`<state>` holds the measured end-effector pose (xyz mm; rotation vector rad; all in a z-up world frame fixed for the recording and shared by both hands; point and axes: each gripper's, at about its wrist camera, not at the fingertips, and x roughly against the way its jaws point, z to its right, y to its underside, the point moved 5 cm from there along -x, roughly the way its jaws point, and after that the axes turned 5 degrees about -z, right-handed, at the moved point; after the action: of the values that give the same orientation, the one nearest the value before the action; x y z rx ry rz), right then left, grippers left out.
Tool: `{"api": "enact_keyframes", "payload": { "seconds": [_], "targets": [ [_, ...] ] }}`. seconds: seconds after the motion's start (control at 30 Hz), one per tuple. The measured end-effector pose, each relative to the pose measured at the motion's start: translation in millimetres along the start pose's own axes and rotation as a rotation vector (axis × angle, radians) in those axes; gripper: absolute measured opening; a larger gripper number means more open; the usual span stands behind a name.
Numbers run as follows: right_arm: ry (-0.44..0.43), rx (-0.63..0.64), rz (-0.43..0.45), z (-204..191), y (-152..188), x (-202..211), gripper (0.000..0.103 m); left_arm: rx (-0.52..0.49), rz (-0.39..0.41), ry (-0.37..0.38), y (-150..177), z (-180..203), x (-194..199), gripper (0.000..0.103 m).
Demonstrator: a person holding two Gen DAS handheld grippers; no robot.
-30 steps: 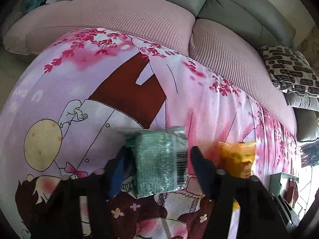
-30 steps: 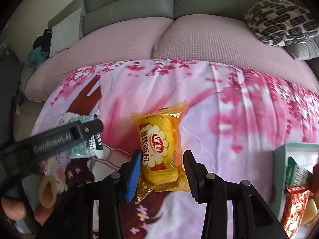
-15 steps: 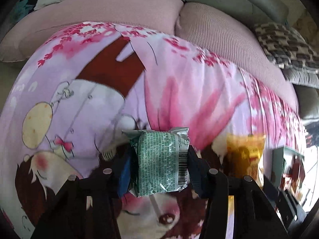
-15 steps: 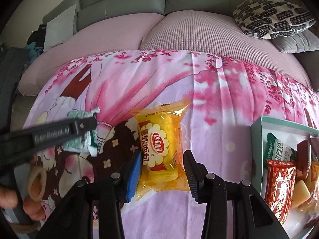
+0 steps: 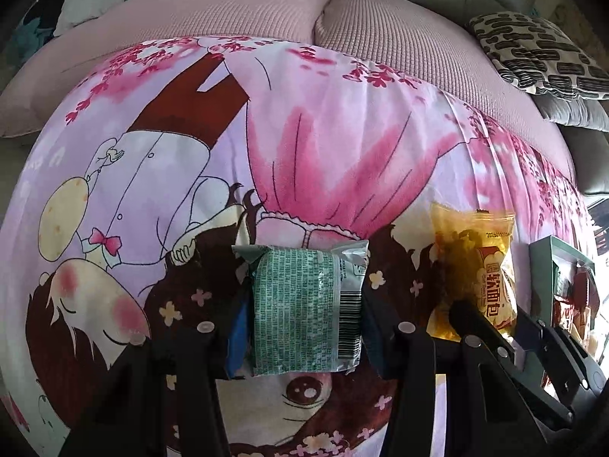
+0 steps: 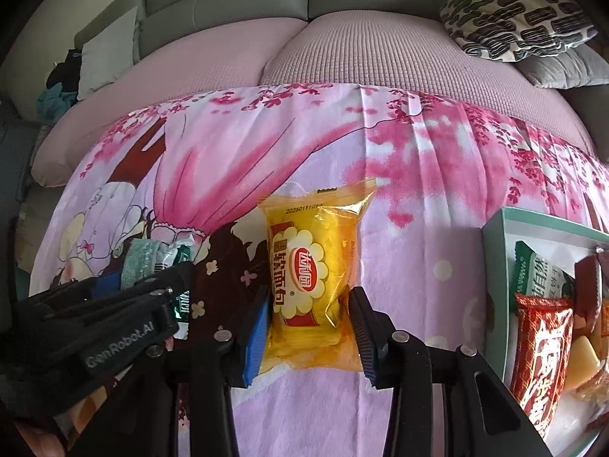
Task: Organize snacks
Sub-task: 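Lift the green pack and yellow bread pack and carry them to the tray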
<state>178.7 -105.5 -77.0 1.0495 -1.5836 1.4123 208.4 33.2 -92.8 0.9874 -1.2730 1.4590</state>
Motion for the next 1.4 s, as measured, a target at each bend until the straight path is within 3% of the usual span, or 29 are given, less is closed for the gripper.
{"api": "enact_keyframes", "payload": {
  "seconds": [0.27,0.87,1.4],
  "targets": [
    [-0.021,-0.049,0.026,9.4,15.8,21.7,0.04,0.014,0.027,0.064,7.4,8.7,17.4,0.051],
    [-0.024,-0.134,0.14,46.2,59.6,90.5,0.04,-0.081,0.118,0.119,40.1,59.7,73.1,0.051],
    [-0.006,-0.306,0.22,123.1,92.1,132.5,0.04,-0.21,0.181,0.143,73.3,125.3,99.2,0.051]
  ]
}}
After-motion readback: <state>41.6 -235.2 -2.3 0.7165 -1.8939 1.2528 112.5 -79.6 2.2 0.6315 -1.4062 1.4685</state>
